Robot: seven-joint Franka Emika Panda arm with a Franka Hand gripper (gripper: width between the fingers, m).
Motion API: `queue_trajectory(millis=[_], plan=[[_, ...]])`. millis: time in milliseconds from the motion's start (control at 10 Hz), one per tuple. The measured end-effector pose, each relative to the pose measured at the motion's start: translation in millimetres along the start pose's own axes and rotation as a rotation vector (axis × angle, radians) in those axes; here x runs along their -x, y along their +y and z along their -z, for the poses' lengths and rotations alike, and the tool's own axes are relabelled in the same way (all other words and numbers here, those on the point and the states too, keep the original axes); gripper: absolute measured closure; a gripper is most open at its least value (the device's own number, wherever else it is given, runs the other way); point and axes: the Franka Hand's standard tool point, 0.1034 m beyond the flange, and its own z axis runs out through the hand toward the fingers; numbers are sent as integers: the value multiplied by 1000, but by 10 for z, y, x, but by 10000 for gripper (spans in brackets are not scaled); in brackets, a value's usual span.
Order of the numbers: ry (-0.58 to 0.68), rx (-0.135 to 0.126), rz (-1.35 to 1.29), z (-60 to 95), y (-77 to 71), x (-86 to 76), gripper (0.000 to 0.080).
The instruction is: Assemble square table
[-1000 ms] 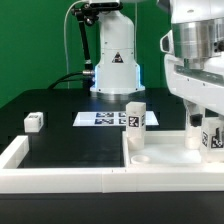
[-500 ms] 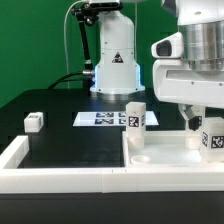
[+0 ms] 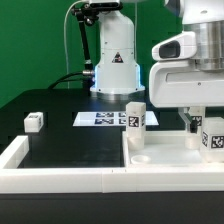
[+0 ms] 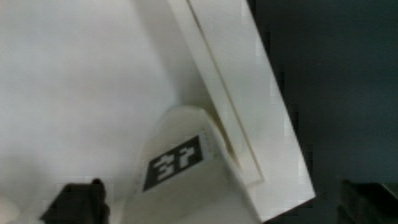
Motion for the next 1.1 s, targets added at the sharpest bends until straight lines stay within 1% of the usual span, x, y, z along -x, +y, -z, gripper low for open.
queue_trajectory(millis=[100,200,400,500,600,700,800,1100], plan=[[0,0,36,2,2,-3,150],[1,3,152,4,21,-15,150],[5,11,266,9,61,-39,150],[4,11,287,6,66,-39,264],[4,11,277,3,66,-39,399],[4,12,277,5,74,-44,399],[5,12,266,4,79,-46,509],[5,11,221,4,80,-47,509]])
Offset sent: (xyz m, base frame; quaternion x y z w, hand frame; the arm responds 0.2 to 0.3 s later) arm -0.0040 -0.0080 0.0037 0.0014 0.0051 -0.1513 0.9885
